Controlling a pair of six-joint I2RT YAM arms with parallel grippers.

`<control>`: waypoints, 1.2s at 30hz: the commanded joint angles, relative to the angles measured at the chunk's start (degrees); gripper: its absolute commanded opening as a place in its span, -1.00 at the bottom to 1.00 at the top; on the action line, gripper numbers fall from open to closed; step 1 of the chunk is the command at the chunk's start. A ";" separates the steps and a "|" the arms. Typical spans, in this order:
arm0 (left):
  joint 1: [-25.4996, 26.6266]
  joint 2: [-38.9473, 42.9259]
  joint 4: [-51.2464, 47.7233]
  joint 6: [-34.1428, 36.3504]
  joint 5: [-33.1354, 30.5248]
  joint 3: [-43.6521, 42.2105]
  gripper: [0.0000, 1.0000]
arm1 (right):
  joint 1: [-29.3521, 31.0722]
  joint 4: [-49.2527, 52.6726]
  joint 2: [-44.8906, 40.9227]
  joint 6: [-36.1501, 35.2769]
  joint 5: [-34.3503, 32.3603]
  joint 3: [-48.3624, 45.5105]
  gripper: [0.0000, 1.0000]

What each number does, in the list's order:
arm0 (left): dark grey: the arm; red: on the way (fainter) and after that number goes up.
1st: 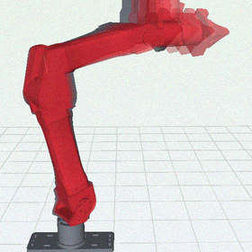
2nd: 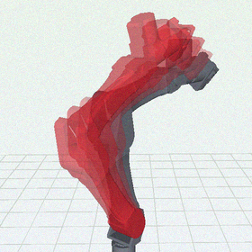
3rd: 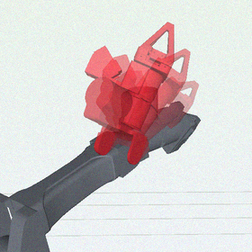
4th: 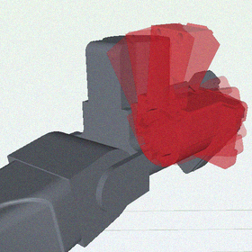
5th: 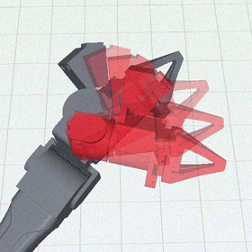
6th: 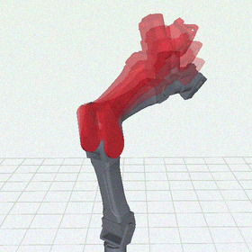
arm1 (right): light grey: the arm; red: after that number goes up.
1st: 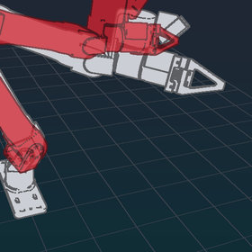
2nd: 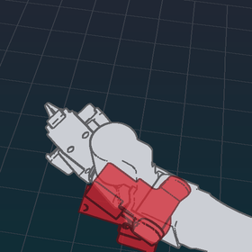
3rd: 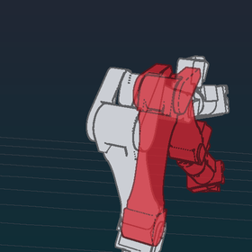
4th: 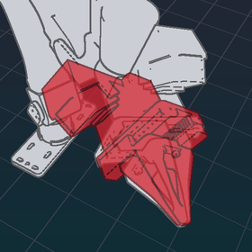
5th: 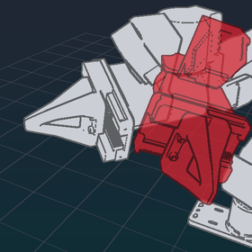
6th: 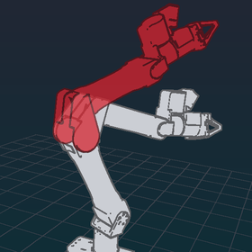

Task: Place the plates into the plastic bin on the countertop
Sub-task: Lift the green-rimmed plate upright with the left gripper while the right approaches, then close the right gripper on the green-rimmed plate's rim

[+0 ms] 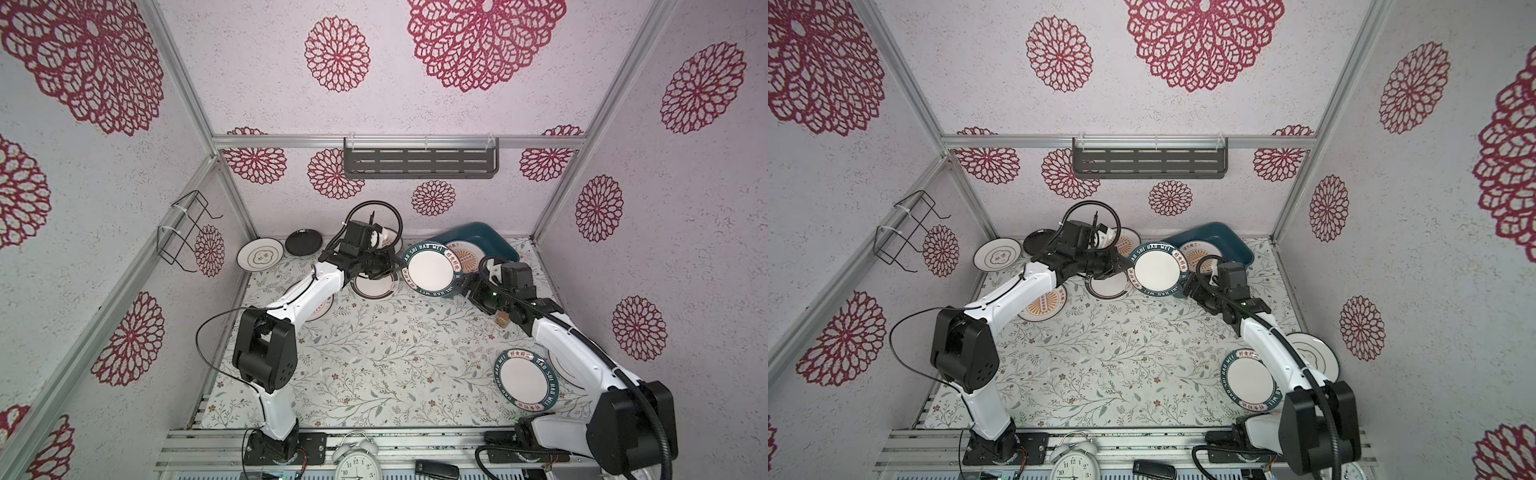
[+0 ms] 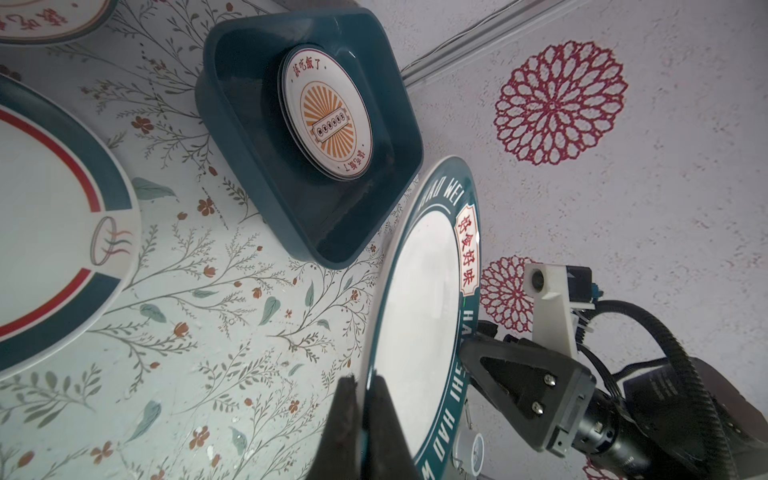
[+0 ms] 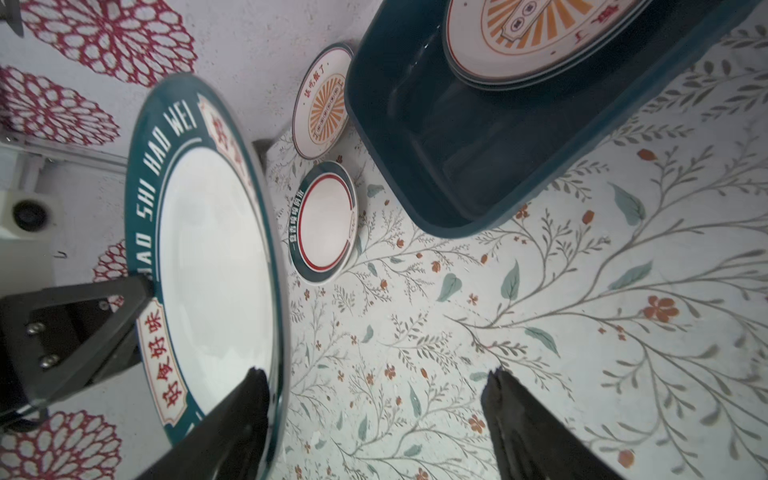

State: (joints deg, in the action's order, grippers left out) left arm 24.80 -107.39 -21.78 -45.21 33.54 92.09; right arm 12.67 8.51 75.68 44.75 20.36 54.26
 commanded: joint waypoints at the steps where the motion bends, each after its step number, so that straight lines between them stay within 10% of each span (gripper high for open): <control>1: -1.59 -2.19 0.33 1.08 5.19 3.64 -1.00 | -0.79 -6.78 3.34 3.04 4.15 3.23 0.48; 17: -5.18 -10.44 2.17 0.04 11.07 11.23 -0.97 | -0.71 -10.75 16.06 6.06 7.41 12.34 -0.89; 27: -7.24 -10.43 6.38 -1.13 10.21 12.10 0.49 | -0.81 -12.18 19.12 9.04 2.42 14.11 -1.00; 36: -10.95 -7.02 0.98 4.63 5.60 10.44 0.80 | -5.70 -11.58 20.54 9.91 -0.81 16.05 -1.00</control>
State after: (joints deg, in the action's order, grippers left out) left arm 14.83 -117.73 -19.53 -43.57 41.10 103.55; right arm 9.52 -1.37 97.30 53.41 21.78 67.64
